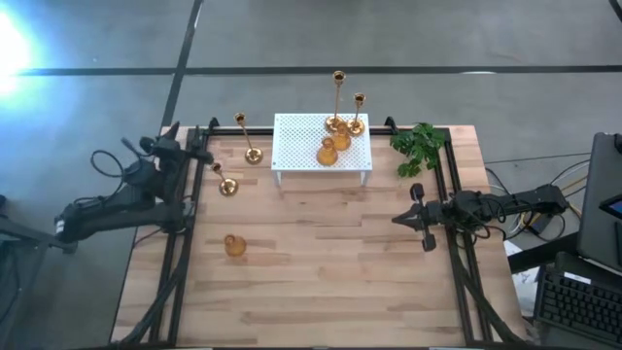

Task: Pick & Place candle stick holders
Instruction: Put the large golden candle holder on the shelf

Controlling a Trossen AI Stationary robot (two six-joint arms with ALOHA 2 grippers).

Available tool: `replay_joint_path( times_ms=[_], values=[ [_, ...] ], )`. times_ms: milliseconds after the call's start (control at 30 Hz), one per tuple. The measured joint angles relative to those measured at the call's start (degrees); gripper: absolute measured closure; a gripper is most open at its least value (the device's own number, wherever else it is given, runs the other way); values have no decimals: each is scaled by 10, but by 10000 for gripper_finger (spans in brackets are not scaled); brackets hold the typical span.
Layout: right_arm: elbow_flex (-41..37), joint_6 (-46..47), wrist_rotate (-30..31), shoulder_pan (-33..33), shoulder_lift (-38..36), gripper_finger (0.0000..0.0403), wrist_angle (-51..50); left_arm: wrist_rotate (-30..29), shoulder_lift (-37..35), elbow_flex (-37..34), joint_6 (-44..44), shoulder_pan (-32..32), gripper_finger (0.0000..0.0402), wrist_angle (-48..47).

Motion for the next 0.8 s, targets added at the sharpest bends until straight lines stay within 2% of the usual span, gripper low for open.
replay_joint_path(
  times_ms=[133, 233, 300, 400, 433, 533, 600, 800],
  values=[
    [0, 0, 0, 0, 0, 394, 0, 129, 37, 6, -23, 114, 152, -3],
    [0, 0, 0, 0, 0, 394, 0, 234, 62, 10, -54, 224, 154, -22],
    [0, 0, 0, 0, 0, 394, 0, 335, 74, 16, -87, 304, 154, -53],
    [0, 0, 0, 0, 0, 394, 0, 526, 101, 23, -145, 434, 154, -62],
    [0, 0, 0, 0, 0, 394, 0, 558, 101, 23, -159, 467, 156, -60],
    [1, 0, 0, 0, 0, 394, 1, 649, 75, 22, -200, 501, 163, -72],
    [0, 0, -1, 0, 0, 394, 2, 679, 67, 21, -195, 504, 167, -72],
    [1, 0, 0, 0, 6, 394, 0, 660, 67, 29, -165, 489, 168, -134]
  ],
)
